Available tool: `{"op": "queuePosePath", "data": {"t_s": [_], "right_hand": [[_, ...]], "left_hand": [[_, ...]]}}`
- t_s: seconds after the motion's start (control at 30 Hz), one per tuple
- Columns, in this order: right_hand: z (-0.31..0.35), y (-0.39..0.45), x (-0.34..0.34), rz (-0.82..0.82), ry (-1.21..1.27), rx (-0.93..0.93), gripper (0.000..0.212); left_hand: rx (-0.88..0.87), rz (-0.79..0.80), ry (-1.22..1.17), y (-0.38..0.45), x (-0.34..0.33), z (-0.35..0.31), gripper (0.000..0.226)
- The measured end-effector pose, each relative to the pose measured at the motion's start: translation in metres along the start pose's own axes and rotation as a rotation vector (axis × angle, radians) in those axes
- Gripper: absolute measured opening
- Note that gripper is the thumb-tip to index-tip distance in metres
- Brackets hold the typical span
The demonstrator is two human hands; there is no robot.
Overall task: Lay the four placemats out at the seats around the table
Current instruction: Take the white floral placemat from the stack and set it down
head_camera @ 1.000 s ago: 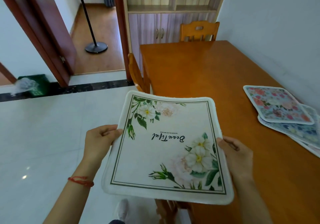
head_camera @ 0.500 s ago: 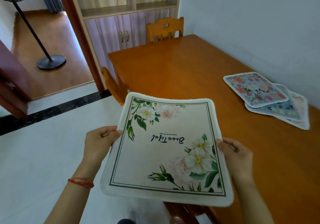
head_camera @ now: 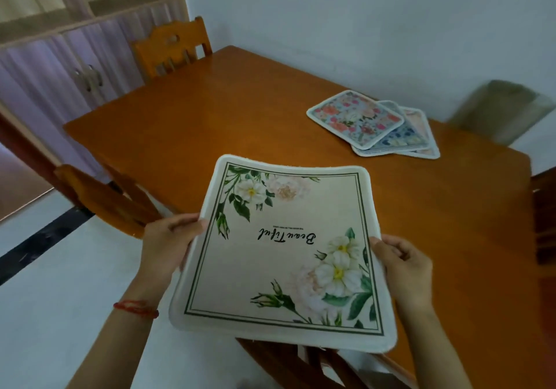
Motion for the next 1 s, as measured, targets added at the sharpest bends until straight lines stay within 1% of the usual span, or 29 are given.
{"op": "queuePosePath", "data": {"t_s": [0.3,0.4,0.5,0.6,0.63,0.73,0.83,1.0], "right_hand": [[-0.024,0.038,0.022,-0.142,0.040,-0.060,0.002],[-0.035,0.047,0.028,-0.194,0.022,-0.077,0.002],[-0.051,0.054,0.032,-0.244,0.013,-0.107,0.001],[-0.067,0.062,0.033,-0.288,0.008,-0.148,0.001],[-0.072,0.065,0.033,-0.296,0.004,-0.163,0.002],[-0.086,0.071,0.031,-0.326,-0.005,-0.207,0.004],[-0.097,0.077,0.030,-0.385,-0.026,-0.208,0.001],[-0.118,0.085,0.028,-0.449,-0.073,-0.243,0.004]], "left_hand": [[0.018,0.165,0.078,0.048,-0.076,-0.018,0.023],[0.033,0.239,0.125,0.061,-0.098,-0.017,0.012],[0.002,0.326,0.160,0.071,-0.121,-0.016,0.019],[0.012,0.383,0.200,0.085,-0.143,-0.011,0.012],[0.008,0.393,0.218,0.091,-0.151,-0.007,0.013],[-0.029,0.441,0.281,0.105,-0.172,0.003,0.025],[-0.056,0.482,0.302,0.116,-0.192,0.013,0.029],[-0.082,0.557,0.335,0.130,-0.215,0.027,0.030]]}}
Point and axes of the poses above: each hand's wrist, its own y-axis towards the middle knuckle, its own x-axis out of the back of the hand, z = x × y, the point moved 2 cm from there along y, towards the middle knuckle, and after that the axes turned 2 degrees about -y, right-handed, at the moved point
